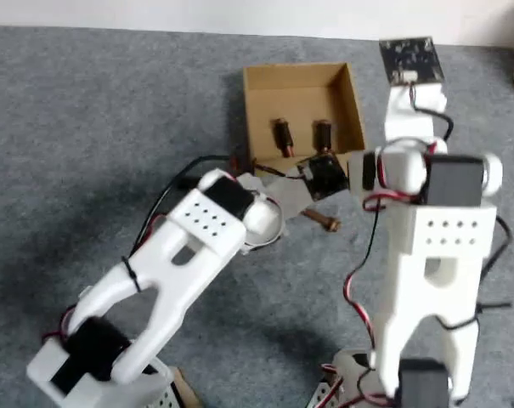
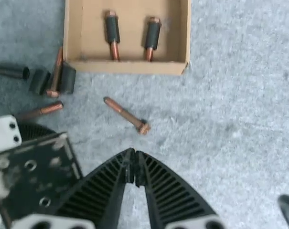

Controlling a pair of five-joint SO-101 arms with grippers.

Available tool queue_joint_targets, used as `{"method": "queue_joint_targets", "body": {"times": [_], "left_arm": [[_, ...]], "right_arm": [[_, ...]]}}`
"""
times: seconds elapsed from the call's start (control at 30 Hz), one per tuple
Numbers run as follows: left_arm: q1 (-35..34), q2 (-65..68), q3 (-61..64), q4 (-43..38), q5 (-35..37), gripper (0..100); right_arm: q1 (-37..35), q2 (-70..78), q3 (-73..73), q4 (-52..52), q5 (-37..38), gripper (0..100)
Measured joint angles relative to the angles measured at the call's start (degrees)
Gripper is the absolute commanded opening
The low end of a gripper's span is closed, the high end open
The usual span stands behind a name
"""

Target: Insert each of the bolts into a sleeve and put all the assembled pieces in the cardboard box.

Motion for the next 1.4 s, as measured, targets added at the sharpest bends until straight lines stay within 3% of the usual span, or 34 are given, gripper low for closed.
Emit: {"method": "queue_joint_targets", "body": {"times": [0.23,0.67,1.17,1.33,1.4], "left_arm": [[0.1,3.2,-6.1,4.7,-5.7,5],[0.4,3.2,-9.1,4.7,-10.7,5],[0.4,3.2,-9.1,15.1,-31.5,6],[0.4,3.2,-9.1,15.1,-33.9,17],[0.4,4.7,-9.2,15.1,-34.1,17]], "right_arm": [[0.1,-12.5,10.6,-0.2,2.5,0.5],[-0.4,-33.6,28.0,-1.2,4.0,0.5],[-0.4,-48.6,43.7,-2.5,4.0,0.5],[-0.5,-52.0,45.5,-3.3,4.8,0.5],[-0.5,-53.1,45.5,-3.3,5.5,0.5]]}}
